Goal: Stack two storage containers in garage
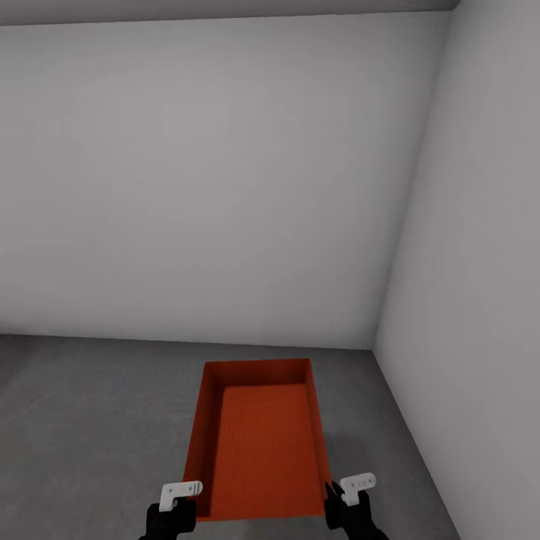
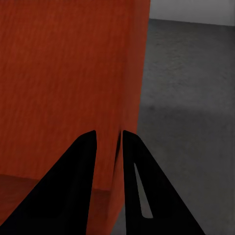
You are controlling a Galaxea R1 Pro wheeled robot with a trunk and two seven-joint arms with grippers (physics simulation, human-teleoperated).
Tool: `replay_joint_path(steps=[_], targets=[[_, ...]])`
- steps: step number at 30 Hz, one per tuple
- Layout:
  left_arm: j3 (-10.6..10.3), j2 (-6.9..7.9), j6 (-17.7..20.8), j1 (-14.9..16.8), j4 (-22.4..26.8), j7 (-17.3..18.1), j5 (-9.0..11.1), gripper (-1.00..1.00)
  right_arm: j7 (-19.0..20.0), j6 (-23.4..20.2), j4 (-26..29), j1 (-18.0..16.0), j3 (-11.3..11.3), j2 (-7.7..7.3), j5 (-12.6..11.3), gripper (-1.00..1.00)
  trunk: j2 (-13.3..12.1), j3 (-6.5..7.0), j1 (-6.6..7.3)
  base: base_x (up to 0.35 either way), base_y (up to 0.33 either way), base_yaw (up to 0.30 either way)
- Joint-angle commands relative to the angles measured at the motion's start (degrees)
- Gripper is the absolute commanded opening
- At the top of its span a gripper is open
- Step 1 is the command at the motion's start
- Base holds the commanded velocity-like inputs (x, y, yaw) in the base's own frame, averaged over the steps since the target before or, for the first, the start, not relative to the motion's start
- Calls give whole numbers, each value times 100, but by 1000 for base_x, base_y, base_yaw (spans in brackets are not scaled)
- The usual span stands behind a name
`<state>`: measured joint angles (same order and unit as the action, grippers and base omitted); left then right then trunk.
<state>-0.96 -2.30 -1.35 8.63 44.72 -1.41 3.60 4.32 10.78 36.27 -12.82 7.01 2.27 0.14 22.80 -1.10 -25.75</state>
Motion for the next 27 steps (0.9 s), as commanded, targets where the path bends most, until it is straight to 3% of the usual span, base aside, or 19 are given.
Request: replay_joint_path(steps=[1, 27], targets=[[-140, -147, -14, 7, 10, -26, 18, -100, 25, 16, -23, -1, 450, 3, -16, -100, 12, -11, -3, 0, 0, 0], [-140, -131, -14, 7, 11, -22, 18, -100, 34, 20, -23, -1, 441, 2, -49, -100, 12, -11, -3, 6, 0, 0]])
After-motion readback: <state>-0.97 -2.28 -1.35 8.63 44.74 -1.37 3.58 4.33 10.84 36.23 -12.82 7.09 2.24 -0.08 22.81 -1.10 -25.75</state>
